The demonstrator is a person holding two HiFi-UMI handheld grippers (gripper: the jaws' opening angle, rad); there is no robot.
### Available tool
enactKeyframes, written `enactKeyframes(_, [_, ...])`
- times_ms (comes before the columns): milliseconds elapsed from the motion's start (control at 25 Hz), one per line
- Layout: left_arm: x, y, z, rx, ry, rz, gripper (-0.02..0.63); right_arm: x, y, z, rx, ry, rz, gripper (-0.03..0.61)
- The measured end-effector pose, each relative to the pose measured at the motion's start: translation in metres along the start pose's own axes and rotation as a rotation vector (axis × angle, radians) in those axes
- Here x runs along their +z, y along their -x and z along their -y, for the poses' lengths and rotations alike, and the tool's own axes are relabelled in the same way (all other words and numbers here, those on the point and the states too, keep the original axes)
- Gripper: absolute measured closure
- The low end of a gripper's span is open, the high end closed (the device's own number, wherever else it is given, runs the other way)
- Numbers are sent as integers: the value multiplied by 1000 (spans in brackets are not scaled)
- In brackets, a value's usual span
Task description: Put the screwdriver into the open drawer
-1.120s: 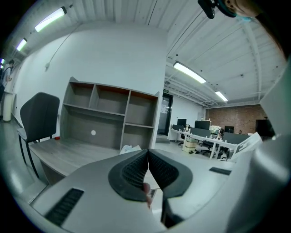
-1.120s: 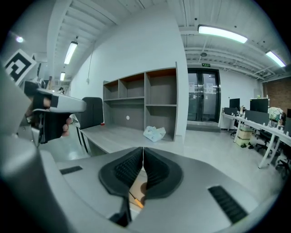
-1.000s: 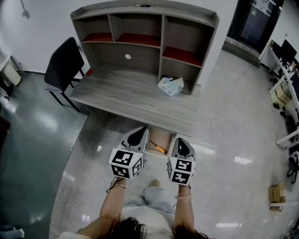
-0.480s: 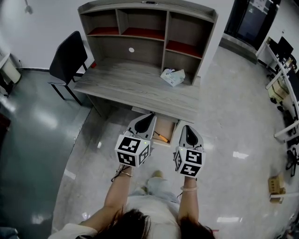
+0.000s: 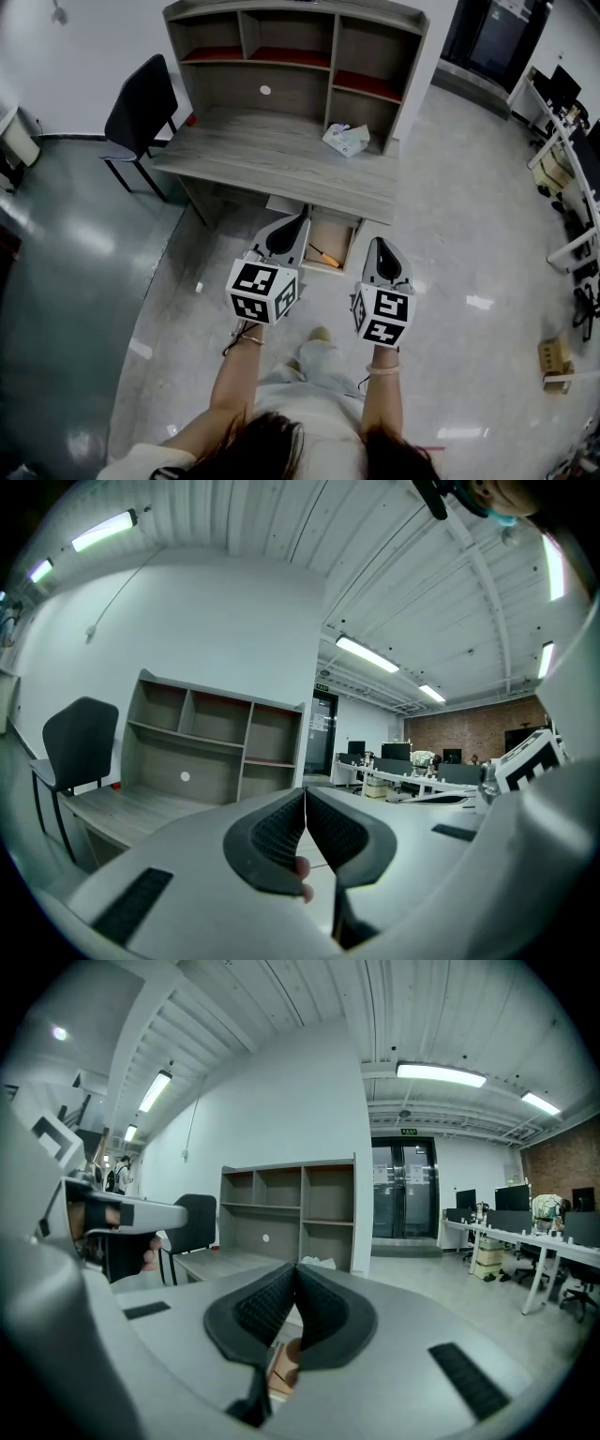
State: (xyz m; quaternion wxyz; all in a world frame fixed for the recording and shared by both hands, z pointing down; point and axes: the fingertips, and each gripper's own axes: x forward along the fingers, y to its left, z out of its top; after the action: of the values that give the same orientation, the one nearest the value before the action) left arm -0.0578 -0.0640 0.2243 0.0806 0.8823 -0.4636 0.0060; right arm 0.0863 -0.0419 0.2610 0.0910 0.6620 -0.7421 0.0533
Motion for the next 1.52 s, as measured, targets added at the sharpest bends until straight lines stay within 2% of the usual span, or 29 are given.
enactKeyframes(840, [7, 69, 24, -6, -53, 43, 595, 27, 73, -29, -15, 83, 120, 552])
enactKeyframes(1520, [8, 85, 22, -1, -46, 52, 595, 41, 89, -36, -21, 81, 153, 552])
